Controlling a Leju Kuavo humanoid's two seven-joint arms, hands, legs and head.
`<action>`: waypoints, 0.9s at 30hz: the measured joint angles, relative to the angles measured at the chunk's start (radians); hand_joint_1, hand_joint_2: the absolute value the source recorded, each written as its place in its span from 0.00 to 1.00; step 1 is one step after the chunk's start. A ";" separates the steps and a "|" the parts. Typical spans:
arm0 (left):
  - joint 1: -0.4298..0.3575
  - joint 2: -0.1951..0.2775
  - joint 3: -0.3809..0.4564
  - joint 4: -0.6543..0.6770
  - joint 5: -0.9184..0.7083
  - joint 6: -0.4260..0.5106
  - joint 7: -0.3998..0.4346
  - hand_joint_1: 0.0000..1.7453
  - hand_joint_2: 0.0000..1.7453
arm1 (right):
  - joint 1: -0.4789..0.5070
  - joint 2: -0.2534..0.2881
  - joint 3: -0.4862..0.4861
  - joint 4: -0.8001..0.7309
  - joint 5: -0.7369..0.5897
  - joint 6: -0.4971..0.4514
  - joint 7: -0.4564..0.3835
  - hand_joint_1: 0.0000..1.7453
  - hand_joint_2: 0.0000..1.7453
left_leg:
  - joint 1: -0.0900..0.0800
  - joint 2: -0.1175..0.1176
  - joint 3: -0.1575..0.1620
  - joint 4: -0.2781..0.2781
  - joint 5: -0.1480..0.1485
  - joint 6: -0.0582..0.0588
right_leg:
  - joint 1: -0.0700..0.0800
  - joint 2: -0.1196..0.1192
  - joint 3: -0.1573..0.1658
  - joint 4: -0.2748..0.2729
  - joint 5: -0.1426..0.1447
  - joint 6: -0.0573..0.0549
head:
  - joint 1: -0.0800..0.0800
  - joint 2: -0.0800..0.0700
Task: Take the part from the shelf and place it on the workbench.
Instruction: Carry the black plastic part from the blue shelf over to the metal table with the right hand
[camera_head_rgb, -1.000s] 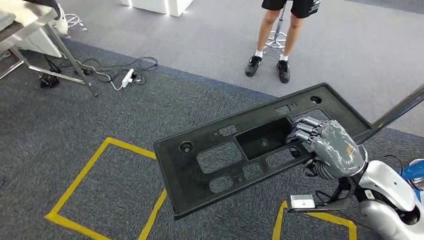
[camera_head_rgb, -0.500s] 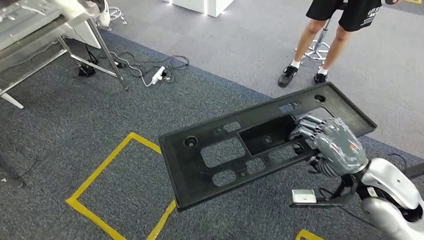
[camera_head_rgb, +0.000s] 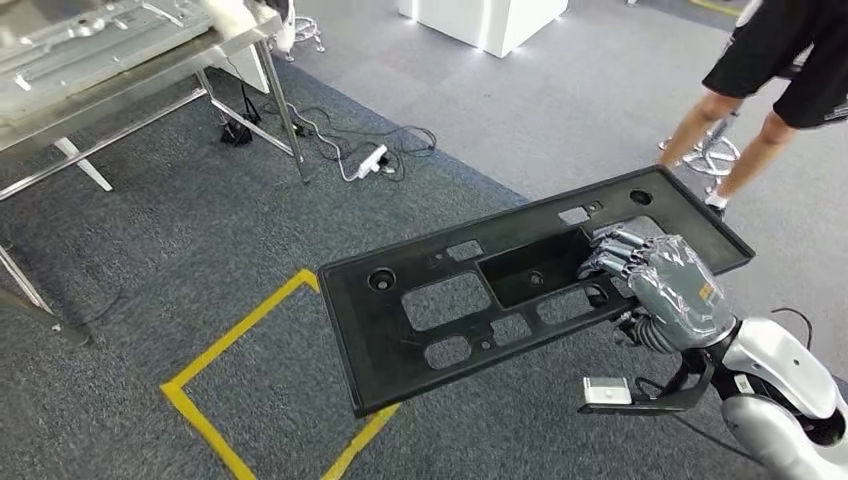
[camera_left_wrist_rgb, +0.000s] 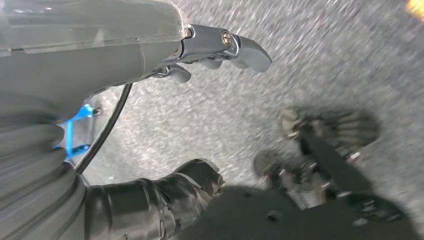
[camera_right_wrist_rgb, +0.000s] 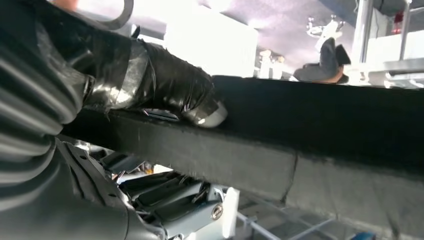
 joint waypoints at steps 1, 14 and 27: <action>-0.002 0.000 0.000 0.000 0.000 0.000 -0.001 0.00 1.00 | 0.000 0.000 -0.004 0.000 -0.001 0.003 0.001 1.00 1.00 | 0.001 -0.010 0.009 -0.003 -0.005 0.005 | -0.002 0.025 -0.042 0.062 -0.016 0.000 | 0.000 0.000; 0.004 -0.002 0.001 0.001 -0.008 0.005 -0.007 0.00 1.00 | 0.000 -0.017 -0.042 0.004 -0.004 0.029 0.008 1.00 1.00 | 0.000 -0.110 0.099 0.050 -0.094 -0.026 | 0.005 0.074 -0.136 -0.074 0.122 -0.033 | -0.001 0.000; 0.007 -0.001 0.002 0.001 -0.019 0.009 -0.010 0.00 1.00 | -0.033 -0.052 -0.065 0.015 -0.017 0.067 0.031 1.00 1.00 | 0.001 0.059 -0.081 0.038 0.035 -0.026 | 0.002 -0.059 0.074 -0.117 -0.016 0.002 | -0.007 0.000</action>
